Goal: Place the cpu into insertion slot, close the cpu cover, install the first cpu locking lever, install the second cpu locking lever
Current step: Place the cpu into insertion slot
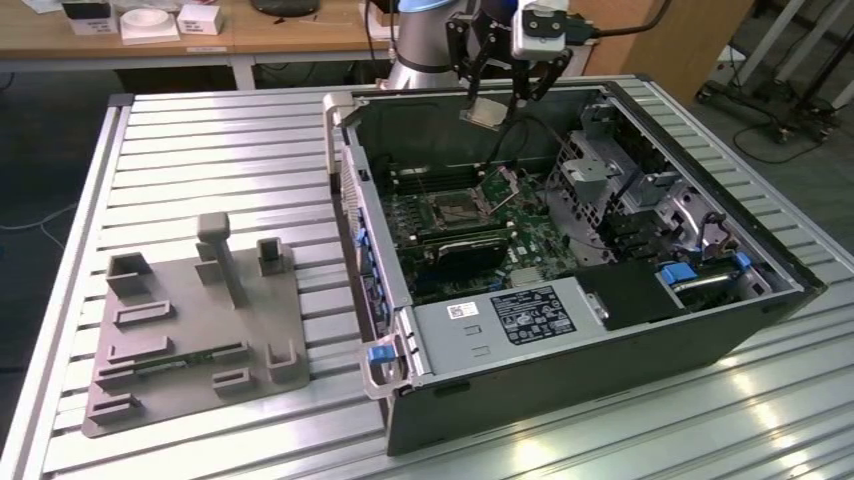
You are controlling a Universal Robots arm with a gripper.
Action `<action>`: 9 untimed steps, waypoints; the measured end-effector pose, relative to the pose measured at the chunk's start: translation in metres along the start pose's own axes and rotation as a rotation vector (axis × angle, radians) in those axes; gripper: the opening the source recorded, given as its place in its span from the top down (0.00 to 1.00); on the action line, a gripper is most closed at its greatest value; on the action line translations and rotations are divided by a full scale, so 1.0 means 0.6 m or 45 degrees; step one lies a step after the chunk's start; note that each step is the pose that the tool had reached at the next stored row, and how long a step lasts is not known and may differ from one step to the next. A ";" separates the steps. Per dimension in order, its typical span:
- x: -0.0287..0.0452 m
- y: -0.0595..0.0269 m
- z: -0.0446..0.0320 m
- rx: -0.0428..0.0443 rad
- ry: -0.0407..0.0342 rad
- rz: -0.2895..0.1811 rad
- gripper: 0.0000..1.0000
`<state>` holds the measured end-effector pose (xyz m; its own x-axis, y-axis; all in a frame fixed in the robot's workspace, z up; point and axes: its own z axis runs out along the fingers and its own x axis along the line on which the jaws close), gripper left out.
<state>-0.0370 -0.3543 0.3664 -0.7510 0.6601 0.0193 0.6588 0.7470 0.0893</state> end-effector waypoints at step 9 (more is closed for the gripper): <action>0.000 0.000 0.001 -0.003 -0.0159 0.177 0.46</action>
<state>-0.0372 -0.3544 0.3655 -0.6519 0.7581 0.0193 0.7563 0.6481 0.0892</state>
